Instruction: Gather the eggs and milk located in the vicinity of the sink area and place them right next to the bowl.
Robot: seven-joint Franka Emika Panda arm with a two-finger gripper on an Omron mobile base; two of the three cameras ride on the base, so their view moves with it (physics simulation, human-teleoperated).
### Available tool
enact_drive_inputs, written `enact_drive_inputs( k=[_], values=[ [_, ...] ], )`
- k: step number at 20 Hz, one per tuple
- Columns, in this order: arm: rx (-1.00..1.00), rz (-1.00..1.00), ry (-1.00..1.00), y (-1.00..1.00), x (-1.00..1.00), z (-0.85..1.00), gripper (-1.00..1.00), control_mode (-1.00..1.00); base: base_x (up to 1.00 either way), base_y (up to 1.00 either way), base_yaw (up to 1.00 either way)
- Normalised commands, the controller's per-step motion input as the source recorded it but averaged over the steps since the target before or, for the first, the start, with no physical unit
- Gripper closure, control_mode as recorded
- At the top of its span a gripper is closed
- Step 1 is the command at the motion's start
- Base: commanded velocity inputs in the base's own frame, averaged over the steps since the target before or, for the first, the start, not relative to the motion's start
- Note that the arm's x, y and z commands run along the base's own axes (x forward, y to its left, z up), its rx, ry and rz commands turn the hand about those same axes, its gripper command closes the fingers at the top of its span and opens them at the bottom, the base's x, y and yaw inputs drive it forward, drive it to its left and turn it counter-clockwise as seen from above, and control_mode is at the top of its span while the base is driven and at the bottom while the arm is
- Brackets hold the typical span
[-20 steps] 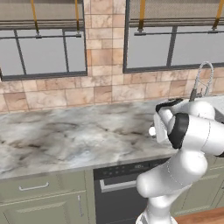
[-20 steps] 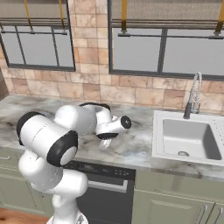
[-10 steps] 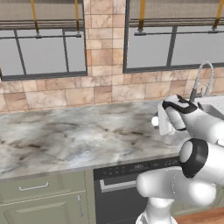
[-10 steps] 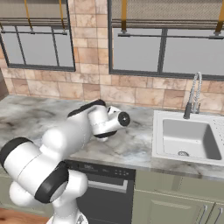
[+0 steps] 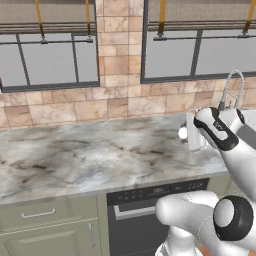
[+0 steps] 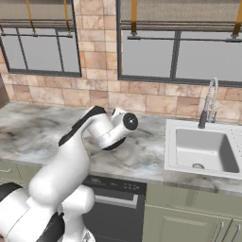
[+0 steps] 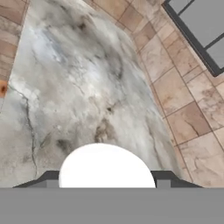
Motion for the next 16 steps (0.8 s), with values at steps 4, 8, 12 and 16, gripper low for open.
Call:
enact_drive_inputs(
  k=[4,8,12,16],
  values=[
    [-0.03,0.00,-0.07,0.00,-0.62,0.27,1.00,-1.00,0.00,0.00,0.00],
    [-0.02,0.00,-0.14,0.00,-0.65,0.11,1.00,-1.00,0.00,0.00,0.00],
    [-0.03,0.00,-0.16,0.00,-0.61,0.00,1.00,-1.00,0.00,0.00,0.00],
    [-0.01,0.00,-0.11,0.00,-0.42,0.00,1.00,-1.00,0.00,0.00,0.00]
  ],
)
